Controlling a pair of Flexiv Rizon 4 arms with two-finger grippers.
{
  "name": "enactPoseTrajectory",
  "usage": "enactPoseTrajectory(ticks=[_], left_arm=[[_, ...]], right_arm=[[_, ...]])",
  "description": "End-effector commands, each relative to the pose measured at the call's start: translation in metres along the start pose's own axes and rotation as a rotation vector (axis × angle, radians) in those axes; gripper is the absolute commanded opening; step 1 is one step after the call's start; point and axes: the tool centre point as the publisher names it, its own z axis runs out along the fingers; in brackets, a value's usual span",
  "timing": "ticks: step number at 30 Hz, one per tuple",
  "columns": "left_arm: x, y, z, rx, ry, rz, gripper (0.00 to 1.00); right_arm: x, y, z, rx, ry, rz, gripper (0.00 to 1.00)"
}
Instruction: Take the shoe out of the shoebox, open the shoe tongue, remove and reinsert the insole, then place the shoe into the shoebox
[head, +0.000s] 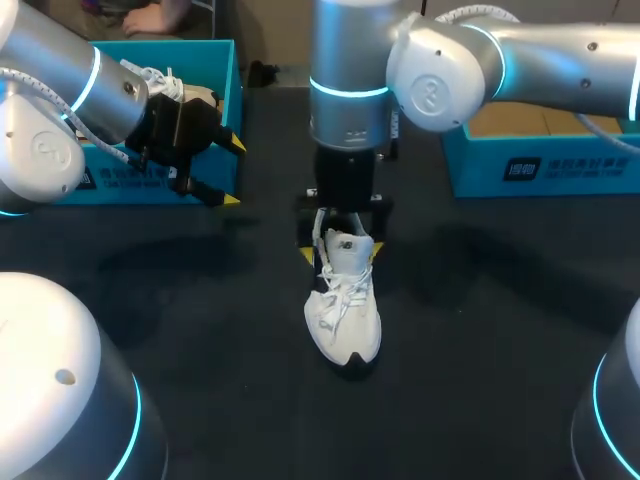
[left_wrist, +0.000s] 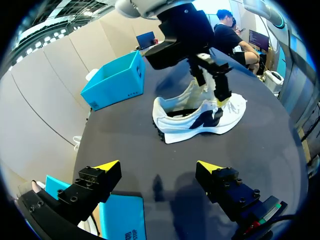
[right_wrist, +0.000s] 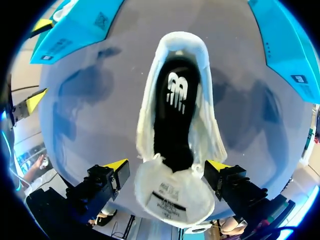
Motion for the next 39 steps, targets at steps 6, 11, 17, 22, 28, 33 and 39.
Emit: enactPoseTrajectory(ticks=[6,11,17,22,28,33,39], left_arm=[[-0.001,0.0,0.0,-0.004,0.001,0.0,1.0],[-0.001,0.0,0.0,-0.004,0.001,0.0,1.0],[-0.001,0.0,0.0,-0.004,0.001,0.0,1.0],[-0.001,0.0,0.0,-0.004,0.001,0.0,1.0],[-0.001,0.0,0.0,-0.004,0.001,0.0,1.0],[-0.001,0.0,0.0,-0.004,0.001,0.0,1.0],[-0.001,0.0,0.0,-0.004,0.001,0.0,1.0]], right_arm=[[0.003,-0.027,-0.011,0.001,-0.014,0.067,1.0],[0.002,-0.042,-0.014,0.001,-0.022,0.117,1.0],[0.009,-0.051,-0.015,0.005,0.0,0.126,1.0],[0.009,-0.05,-0.012,-0.002,0.01,0.126,0.47],[0.007,-0.047,-0.013,-0.002,0.001,0.123,0.49],[0.004,-0.04,-0.014,-0.004,-0.006,0.11,0.58],[0.001,-0.025,-0.016,-0.015,-0.014,0.074,0.58]])
